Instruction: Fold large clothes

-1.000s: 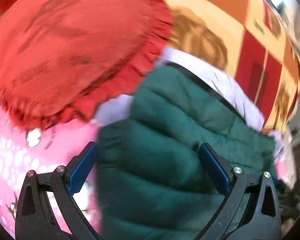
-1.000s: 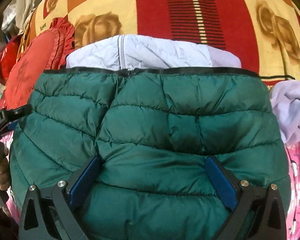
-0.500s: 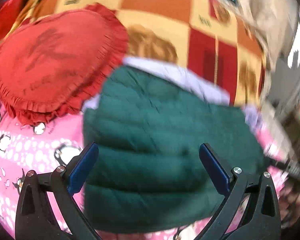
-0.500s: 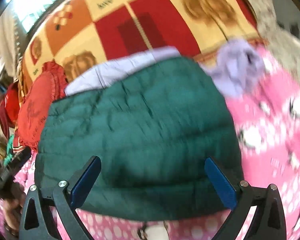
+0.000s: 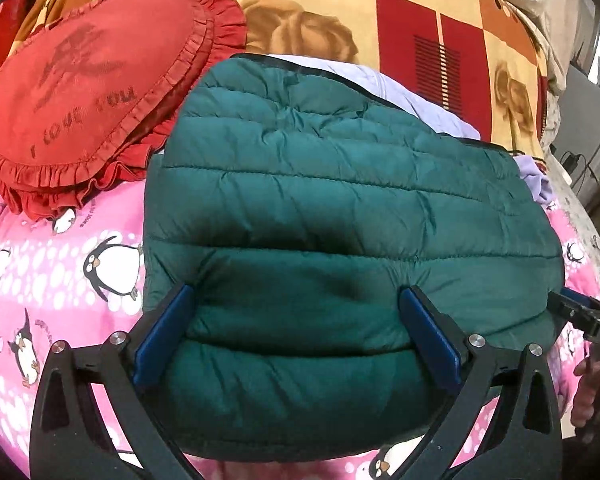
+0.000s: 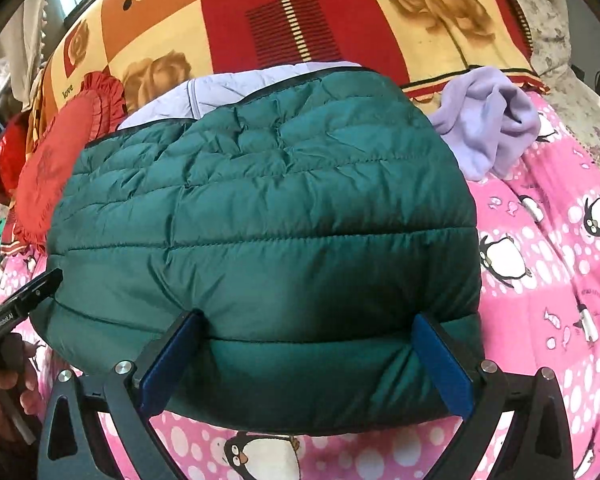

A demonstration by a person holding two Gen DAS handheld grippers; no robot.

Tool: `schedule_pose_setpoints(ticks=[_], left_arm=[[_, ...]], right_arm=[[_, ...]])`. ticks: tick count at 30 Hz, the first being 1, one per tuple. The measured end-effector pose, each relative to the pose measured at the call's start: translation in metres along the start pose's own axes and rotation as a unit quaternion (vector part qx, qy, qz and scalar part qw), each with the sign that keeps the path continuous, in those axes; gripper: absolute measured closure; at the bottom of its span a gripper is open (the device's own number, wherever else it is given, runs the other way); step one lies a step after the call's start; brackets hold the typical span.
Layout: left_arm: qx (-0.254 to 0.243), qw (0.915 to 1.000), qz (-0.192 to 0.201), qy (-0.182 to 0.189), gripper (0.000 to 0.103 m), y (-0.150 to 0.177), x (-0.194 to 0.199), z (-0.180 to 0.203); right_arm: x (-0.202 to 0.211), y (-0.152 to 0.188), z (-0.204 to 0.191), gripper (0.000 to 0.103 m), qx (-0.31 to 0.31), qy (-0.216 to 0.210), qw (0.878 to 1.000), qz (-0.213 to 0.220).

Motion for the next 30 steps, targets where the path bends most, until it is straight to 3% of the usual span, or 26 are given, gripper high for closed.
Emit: schedule_pose_setpoints(ticks=[12, 16, 20, 26, 30], left_arm=[[0.017, 0.9993, 0.028, -0.015, 0.0, 0.007, 0.008, 0.002], [0.03, 0.9984, 0.047, 0.007, 0.001, 0.001, 0.026, -0.006], [0.082, 0.9925, 0.09, 0.011, 0.001, -0.004, 0.054, -0.046], [0.129, 0.9908, 0.036, 0.02, 0.001, 0.017, 0.043, -0.09], [0.11, 0.9929, 0.044, 0.001, 0.001, 0.023, 0.051, -0.087]], right_arm=[[-0.001, 0.001, -0.003, 0.0, -0.001, 0.018, 1.0, 0.002], [0.006, -0.004, -0.003, 0.0, 0.004, 0.014, 1.0, -0.002], [0.045, -0.008, 0.008, 0.0, -0.009, -0.001, 0.998, 0.064], [0.085, 0.019, 0.031, 0.0, -0.029, 0.008, 0.992, 0.123], [0.09, 0.03, 0.037, 0.0, -0.039, 0.029, 0.991, 0.125]])
Point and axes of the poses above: each gripper's, at about its wrist camera, not at the fingertips, and x roughly against the way its jaws point, z to its right, y to its underside, the point moved 5 cm from there along -x, roughly the way its jaws point, and after that the axes turned 9 degrees about -z, right-handed, at the moved point
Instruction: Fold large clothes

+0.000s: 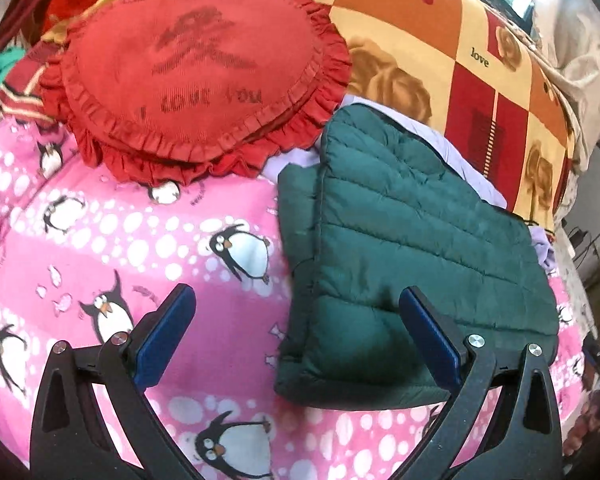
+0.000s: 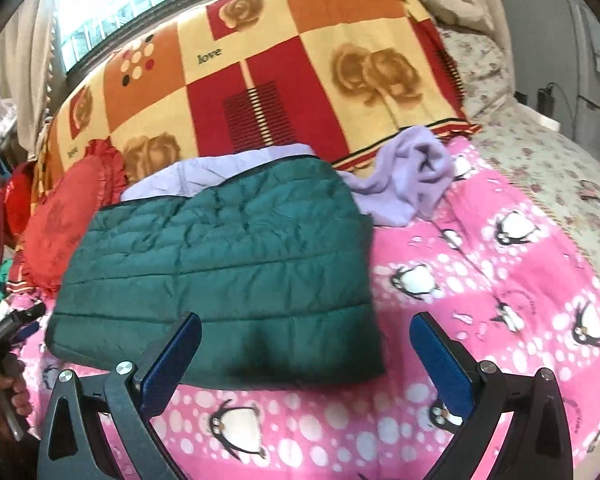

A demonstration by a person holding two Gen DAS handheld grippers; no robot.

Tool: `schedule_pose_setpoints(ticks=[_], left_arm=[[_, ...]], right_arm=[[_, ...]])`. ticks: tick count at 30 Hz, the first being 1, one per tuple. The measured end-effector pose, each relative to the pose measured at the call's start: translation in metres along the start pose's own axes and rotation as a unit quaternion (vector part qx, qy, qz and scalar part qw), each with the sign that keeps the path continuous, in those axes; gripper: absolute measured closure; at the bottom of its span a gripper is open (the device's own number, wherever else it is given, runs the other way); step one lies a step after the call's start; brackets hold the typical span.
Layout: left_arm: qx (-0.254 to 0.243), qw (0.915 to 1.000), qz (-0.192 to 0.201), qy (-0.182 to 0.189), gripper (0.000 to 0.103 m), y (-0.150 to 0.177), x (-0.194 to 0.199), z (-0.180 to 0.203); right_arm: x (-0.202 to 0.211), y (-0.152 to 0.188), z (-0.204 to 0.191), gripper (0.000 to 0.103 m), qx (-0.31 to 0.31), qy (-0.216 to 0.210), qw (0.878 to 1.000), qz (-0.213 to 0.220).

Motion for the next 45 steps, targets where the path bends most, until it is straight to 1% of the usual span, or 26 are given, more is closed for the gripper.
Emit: schedule_pose_setpoints(ticks=[2, 3, 6, 7, 9, 12, 15, 17, 19, 21, 23, 25, 26, 28, 29, 33, 36, 37, 38, 39, 40, 41, 42, 43, 44, 45], left_arm=[[0.003, 1.0, 0.002, -0.005, 0.001, 0.0, -0.001, -0.002], [0.01, 0.9999, -0.005, -0.003, 0.001, 0.001, -0.005, -0.004], [0.021, 0.9988, -0.041, 0.017, 0.001, 0.005, -0.021, -0.007], [0.023, 0.9985, -0.047, 0.017, 0.001, 0.005, -0.025, -0.007], [0.021, 0.9985, -0.048, 0.016, 0.001, 0.002, -0.031, -0.007], [0.029, 0.9986, -0.043, 0.001, 0.001, -0.015, -0.04, -0.013], [0.019, 0.9967, -0.077, 0.017, 0.001, -0.034, -0.057, -0.01], [0.0, 0.9946, -0.1, 0.028, 0.001, -0.043, -0.069, -0.007], [-0.004, 0.9905, -0.126, 0.057, 0.0, -0.05, -0.082, -0.009], [-0.005, 0.9879, -0.131, 0.083, 0.0, -0.056, -0.089, -0.012], [-0.02, 0.9849, -0.138, 0.102, 0.0, -0.061, -0.096, -0.011], [-0.024, 0.9809, -0.148, 0.124, 0.0, -0.063, -0.102, -0.01], [-0.023, 0.9776, -0.156, 0.139, 0.0, -0.066, -0.106, -0.01], [-0.024, 0.9736, -0.164, 0.157, 0.0, -0.07, -0.112, -0.01], [-0.022, 0.9714, -0.167, 0.167, 0.0, -0.073, -0.116, -0.008], [-0.029, 0.9689, -0.167, 0.18, 0.0, -0.079, -0.124, -0.001], [-0.037, 0.9719, -0.157, 0.171, 0.001, -0.081, -0.126, 0.003], [-0.043, 0.9733, -0.15, 0.168, 0.01, -0.082, -0.125, 0.005], [-0.049, 0.9738, -0.142, 0.171, 0.018, -0.083, -0.123, 0.006], [-0.058, 0.9761, -0.13, 0.164, 0.029, -0.085, -0.119, 0.009], [-0.066, 0.9794, -0.117, 0.151, 0.04, -0.086, -0.113, 0.011], [-0.072, 0.9812, -0.108, 0.143, 0.045, -0.086, -0.111, 0.014], [-0.079, 0.9831, -0.099, 0.133, 0.053, -0.086, -0.107, 0.016], [-0.089, 0.985, -0.088, 0.118, 0.059, -0.086, -0.104, 0.019], [-0.106, 0.987, -0.076, 0.095, 0.061, -0.084, -0.098, 0.025], [-0.117, 0.9877, -0.067, 0.08, 0.067, -0.083, -0.095, 0.028]], right_arm=[[-0.001, 0.0, 0.004, 0.0, -0.005, 0.002, 1.0, -0.003], [-0.002, 0.0, 0.007, 0.0, -0.01, -0.001, 1.0, -0.005], [-0.009, 0.001, 0.019, 0.0, -0.037, -0.038, 0.998, -0.018], [-0.01, 0.001, 0.021, 0.0, -0.043, -0.047, 0.998, -0.018], [-0.015, -0.005, 0.027, 0.0, -0.054, -0.076, 0.996, -0.012], [-0.025, -0.021, 0.032, 0.0, -0.065, -0.105, 0.992, -0.015], [-0.044, -0.04, 0.043, 0.0, -0.071, -0.109, 0.991, -0.021], [-0.067, -0.05, 0.051, 0.0, -0.074, -0.11, 0.99, -0.043], [-0.09, -0.054, 0.06, 0.0, -0.078, -0.104, 0.989, -0.069], [-0.116, -0.055, 0.066, 0.0, -0.081, -0.116, 0.984, -0.103], [-0.132, -0.054, 0.07, 0.0, -0.079, -0.126, 0.981, -0.122], [-0.144, -0.055, 0.074, 0.0, -0.092, -0.16, 0.974, -0.129], [-0.15, -0.055, 0.075, 0.0, -0.1, -0.178, 0.97, -0.134], [-0.162, -0.054, 0.079, 0.0, -0.11, -0.214, 0.96, -0.145], [-0.166, -0.055, 0.08, 0.0, -0.111, -0.227, 0.957, -0.143], [-0.175, -0.063, 0.079, 0.0, -0.099, -0.258, 0.949, -0.151], [-0.181, -0.07, 0.076, 0.0, -0.09, -0.292, 0.939, -0.156], [-0.181, -0.071, 0.074, 0.003, -0.085, -0.299, 0.938, -0.156], [-0.181, -0.073, 0.072, 0.008, -0.08, -0.302, 0.938, -0.15], [-0.178, -0.074, 0.068, 0.017, -0.069, -0.303, 0.94, -0.144], [-0.175, -0.075, 0.064, 0.023, -0.055, -0.289, 0.946, -0.139], [-0.169, -0.076, 0.058, 0.028, -0.033, -0.268, 0.954, -0.131], [-0.164, -0.078, 0.052, 0.034, -0.011, -0.248, 0.961, -0.12], [-0.161, -0.079, 0.048, 0.038, 0.004, -0.233, 0.966, -0.112], [-0.154, -0.08, 0.042, 0.041, 0.023, -0.21, 0.972, -0.101], [-0.149, -0.08, 0.038, 0.047, 0.038, -0.193, 0.976, -0.091]])
Point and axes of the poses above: each gripper's, at about its wrist camera, not at the fingertips, and x roughly against the way its jaws point, z to its right, y to its underside, the point moved 5 cm from there along -x, roughly the way its jaws point, and after that the axes turned 9 degrees about -z, right-handed, at the moved point
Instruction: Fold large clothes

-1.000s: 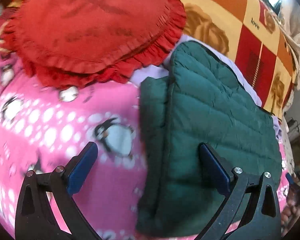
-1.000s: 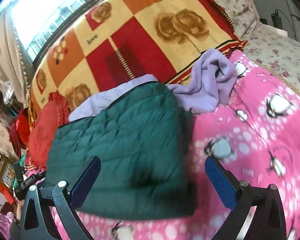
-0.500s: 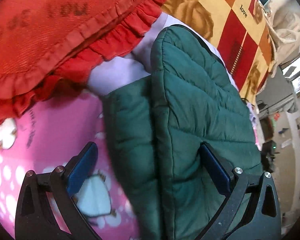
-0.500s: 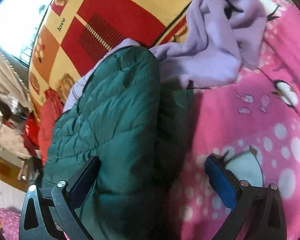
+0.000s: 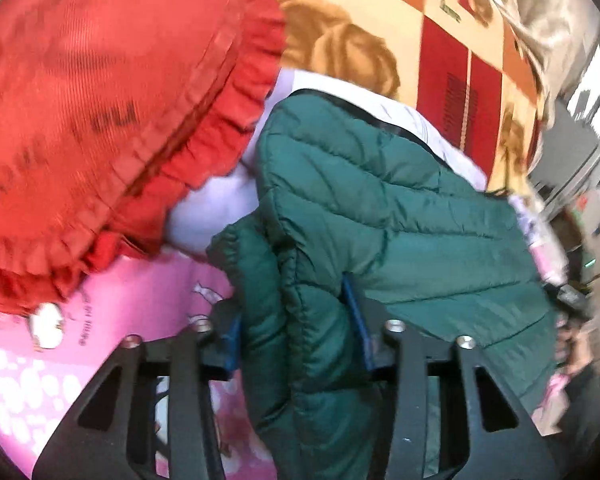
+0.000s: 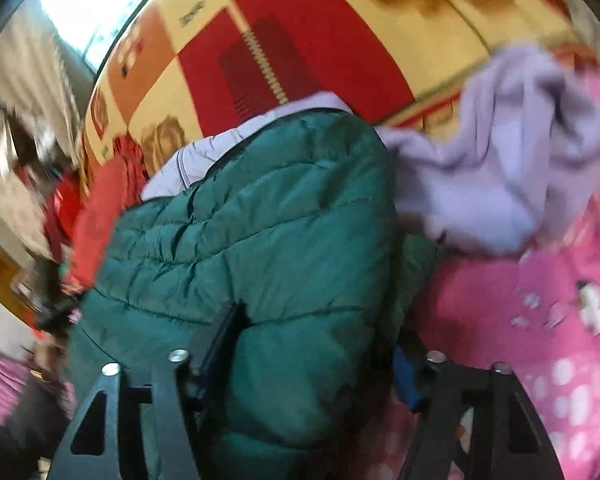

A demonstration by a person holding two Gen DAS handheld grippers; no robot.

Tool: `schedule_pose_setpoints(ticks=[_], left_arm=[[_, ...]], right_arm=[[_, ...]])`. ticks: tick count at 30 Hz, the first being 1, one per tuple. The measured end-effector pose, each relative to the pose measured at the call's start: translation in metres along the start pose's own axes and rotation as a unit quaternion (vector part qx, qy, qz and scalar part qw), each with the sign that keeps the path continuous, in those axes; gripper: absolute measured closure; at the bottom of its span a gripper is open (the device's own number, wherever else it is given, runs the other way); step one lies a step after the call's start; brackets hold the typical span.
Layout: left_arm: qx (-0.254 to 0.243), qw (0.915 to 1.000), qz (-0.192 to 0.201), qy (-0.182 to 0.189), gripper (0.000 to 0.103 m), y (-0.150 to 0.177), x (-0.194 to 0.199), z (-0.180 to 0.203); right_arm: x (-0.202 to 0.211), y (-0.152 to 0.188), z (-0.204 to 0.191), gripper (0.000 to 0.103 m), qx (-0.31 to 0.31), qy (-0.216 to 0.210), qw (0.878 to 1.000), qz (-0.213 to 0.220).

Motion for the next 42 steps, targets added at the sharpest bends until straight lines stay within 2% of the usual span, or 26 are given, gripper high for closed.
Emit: schedule_pose_setpoints(ticks=[1, 3, 6, 10, 15, 17, 18, 19, 20, 21, 23, 25, 27, 30, 31, 33, 35, 36, 38, 40, 42], left_arm=[[-0.014, 0.9996, 0.012, -0.022, 0.071, 0.001, 0.006, 0.007], [-0.021, 0.9986, 0.027, -0.04, 0.076, 0.002, 0.018, 0.016], [-0.018, 0.9977, 0.058, -0.031, 0.078, 0.007, 0.049, 0.022], [-0.006, 0.9968, 0.079, -0.012, 0.078, 0.022, 0.088, 0.029], [0.023, 0.9976, 0.063, 0.014, 0.078, 0.056, 0.108, 0.023], [0.027, 0.9985, 0.045, 0.012, 0.077, 0.067, 0.104, 0.02], [0.032, 0.999, 0.03, 0.001, 0.073, 0.07, 0.098, 0.016], [0.039, 0.999, 0.014, -0.017, 0.064, 0.073, 0.09, 0.01], [0.043, 0.9986, 0.005, -0.029, 0.06, 0.073, 0.086, 0.008], [0.054, 0.9975, -0.003, -0.044, 0.054, 0.073, 0.081, 0.004], [0.069, 0.9962, -0.012, -0.051, 0.05, 0.071, 0.076, -0.001], [0.079, 0.9955, -0.007, -0.052, 0.05, 0.068, 0.08, -0.002], [0.088, 0.9938, 0.012, -0.068, 0.05, 0.064, 0.09, -0.005], [0.106, 0.9866, 0.054, -0.112, 0.05, 0.054, 0.104, -0.012], [0.106, 0.9839, 0.078, -0.121, 0.05, 0.049, 0.112, -0.009], [0.087, 0.9853, 0.109, -0.098, 0.05, 0.04, 0.121, 0.002], [0.049, 0.989, 0.119, -0.072, 0.05, 0.03, 0.12, 0.027], [0.025, 0.9915, 0.11, -0.066, 0.05, 0.026, 0.111, 0.043], [-0.011, 0.9951, 0.067, -0.072, 0.05, 0.022, 0.084, 0.064], [-0.024, 0.9914, 0.026, -0.126, 0.05, 0.022, 0.054, 0.069], [-0.009, 0.9847, -0.001, -0.174, 0.05, 0.027, 0.034, 0.06]], right_arm=[[0.003, -0.001, -0.005, 0.052, 0.01, 0.012, 1.0, 0.005], [0.012, -0.001, -0.014, 0.06, 0.024, 0.03, 0.999, 0.017], [0.037, -0.002, -0.026, 0.067, 0.023, 0.026, 0.998, 0.045], [0.075, 0.007, -0.054, 0.069, 0.038, 0.008, 0.997, 0.07], [0.101, 0.031, -0.077, 0.069, 0.054, -0.013, 0.996, 0.067], [0.098, 0.038, -0.077, 0.068, 0.049, -0.02, 0.997, 0.058], [0.092, 0.041, -0.074, 0.068, 0.043, -0.021, 0.998, 0.045], [0.083, 0.044, -0.067, 0.065, 0.03, -0.013, 0.999, 0.028], [0.074, 0.046, -0.058, 0.061, 0.014, -0.001, 1.0, 0.015], [0.061, 0.047, -0.047, 0.052, -0.014, 0.008, 1.0, -0.005], [0.052, 0.046, -0.032, 0.049, -0.06, 0.01, 0.998, -0.029], [0.065, 0.042, -0.024, 0.049, -0.093, -0.006, 0.996, -0.009], [0.092, 0.037, -0.021, 0.046, -0.112, -0.007, 0.993, 0.046], [0.116, 0.034, -0.037, 0.025, -0.085, 0.034, 0.991, 0.098], [0.119, 0.032, -0.05, 0.024, -0.06, 0.058, 0.991, 0.107], [0.112, 0.028, -0.073, 0.024, -0.023, 0.075, 0.991, 0.107], [0.097, 0.025, -0.092, 0.024, 0.001, 0.112, 0.989, 0.098], [0.084, 0.023, -0.096, 0.024, 0.006, 0.141, 0.986, 0.083], [0.063, 0.022, -0.095, 0.024, 0.011, 0.167, 0.985, 0.045], [0.036, 0.026, -0.094, 0.024, 0.014, 0.168, 0.986, -0.003], [0.015, 0.031, -0.09, 0.02, 0.022, 0.195, 0.98, -0.039]])
Point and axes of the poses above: each gripper's, at about its wrist camera, not at the fingertips, and x roughly against the way its jaws point, z to its right, y to its underside, the point moved 5 cm from there along -x, roughly the way its jaws point, and after that the axes turned 9 degrees about -z, right-handed, at the moved point
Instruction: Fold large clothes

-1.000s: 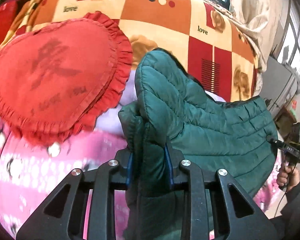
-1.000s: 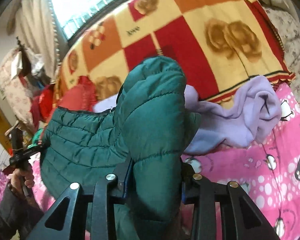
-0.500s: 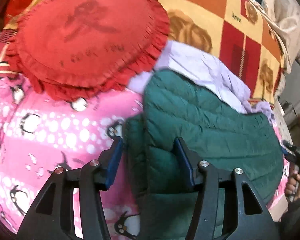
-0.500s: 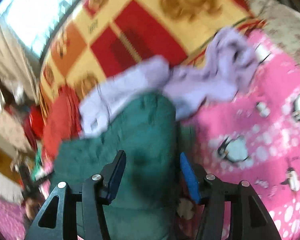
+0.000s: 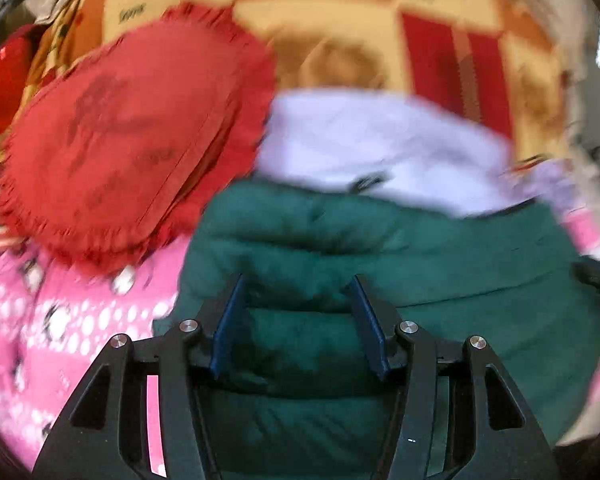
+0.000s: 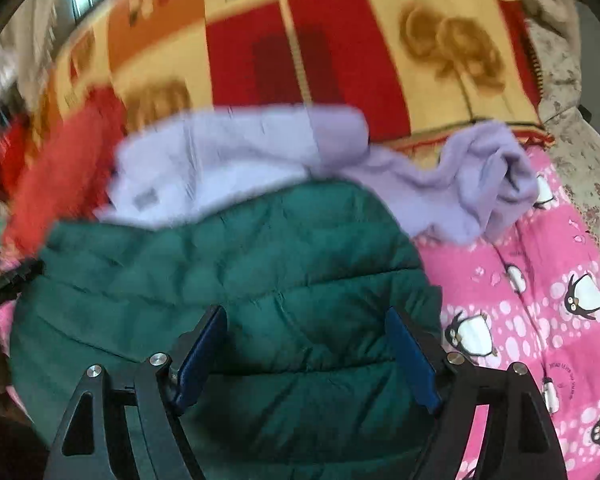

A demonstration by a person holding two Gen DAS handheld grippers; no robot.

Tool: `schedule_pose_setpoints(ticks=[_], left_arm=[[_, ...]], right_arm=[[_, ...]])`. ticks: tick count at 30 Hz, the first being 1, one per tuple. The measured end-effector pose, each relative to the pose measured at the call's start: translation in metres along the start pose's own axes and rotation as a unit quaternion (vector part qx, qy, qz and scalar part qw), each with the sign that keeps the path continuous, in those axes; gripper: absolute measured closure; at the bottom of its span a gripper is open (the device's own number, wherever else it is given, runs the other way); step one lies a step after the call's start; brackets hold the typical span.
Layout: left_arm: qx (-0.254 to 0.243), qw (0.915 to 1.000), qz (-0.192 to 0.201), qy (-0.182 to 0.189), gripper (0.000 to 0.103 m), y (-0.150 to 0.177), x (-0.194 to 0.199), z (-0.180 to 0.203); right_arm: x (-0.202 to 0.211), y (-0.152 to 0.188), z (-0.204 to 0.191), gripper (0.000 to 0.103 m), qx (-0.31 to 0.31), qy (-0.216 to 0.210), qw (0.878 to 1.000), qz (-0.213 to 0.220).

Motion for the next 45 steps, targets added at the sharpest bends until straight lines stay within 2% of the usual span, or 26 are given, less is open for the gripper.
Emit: schedule_pose_setpoints(ticks=[2, 4, 7, 10, 15, 20, 24, 27, 31, 33, 34, 36, 40, 45], left_arm=[[0.01, 0.9997, -0.015, -0.014, 0.049, 0.004, -0.01, -0.003], [0.018, 0.9997, -0.009, -0.013, 0.048, 0.008, -0.01, -0.005], [0.028, 0.9996, -0.003, -0.01, 0.046, 0.012, -0.014, -0.01], [0.035, 0.9994, 0.001, 0.0, 0.043, 0.013, -0.014, -0.011], [0.051, 0.9985, 0.012, 0.013, 0.039, 0.013, -0.016, -0.011], [0.071, 0.9963, -0.006, 0.048, 0.029, 0.009, -0.02, -0.014], [0.057, 0.9973, -0.035, 0.031, 0.029, 0.007, -0.018, -0.008], [0.043, 0.999, -0.011, -0.002, 0.029, 0.011, 0.009, -0.005], [0.021, 0.9992, 0.034, -0.002, 0.029, 0.048, 0.07, 0.008], [0.01, 0.9991, 0.041, 0.0, 0.028, 0.075, 0.093, 0.017], [0.006, 0.9992, 0.04, 0.001, 0.023, 0.09, 0.103, 0.021], [0.006, 0.9995, 0.03, -0.001, 0.018, 0.114, 0.115, 0.028], [-0.014, 0.9998, 0.016, 0.0, 0.018, 0.156, 0.138, 0.044], [-0.028, 0.9994, 0.013, 0.016, 0.018, 0.188, 0.16, 0.06]], right_arm=[[-0.017, 0.0, -0.005, 0.014, 0.018, 0.008, 1.0, -0.014], [-0.026, -0.002, -0.005, 0.009, 0.024, 0.007, 1.0, -0.013], [-0.035, -0.003, 0.0, 0.004, 0.016, -0.018, 1.0, -0.018], [-0.034, -0.001, 0.004, 0.001, 0.007, -0.024, 1.0, -0.014], [-0.033, 0.003, 0.002, 0.0, -0.009, -0.016, 1.0, -0.018], [-0.034, 0.001, -0.001, 0.0, -0.002, -0.008, 1.0, -0.017], [-0.022, 0.001, 0.001, 0.0, -0.026, -0.013, 1.0, 0.0], [0.005, 0.005, 0.007, 0.001, -0.052, -0.035, 0.998, 0.003], [0.089, 0.038, 0.013, 0.001, -0.084, -0.041, 0.992, 0.083], [0.124, 0.067, 0.014, 0.001, -0.082, -0.027, 0.991, 0.1], [0.135, 0.08, 0.014, 0.001, -0.082, -0.013, 0.992, 0.099], [0.152, 0.106, 0.012, 0.001, -0.075, 0.006, 0.993, 0.086], [0.177, 0.149, -0.003, 0.001, -0.04, 0.033, 0.996, 0.078], [0.204, 0.191, -0.033, 0.001, 0.021, 0.068, 0.994, 0.088]])
Point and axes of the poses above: each gripper's, at about its wrist camera, not at the fingertips, and x roughly against the way its jaws point, z to its right, y to its underside, the point moved 5 cm from there along -x, roughly the way its jaws point, and after that the axes turned 9 degrees about -z, right-handed, at the moved point
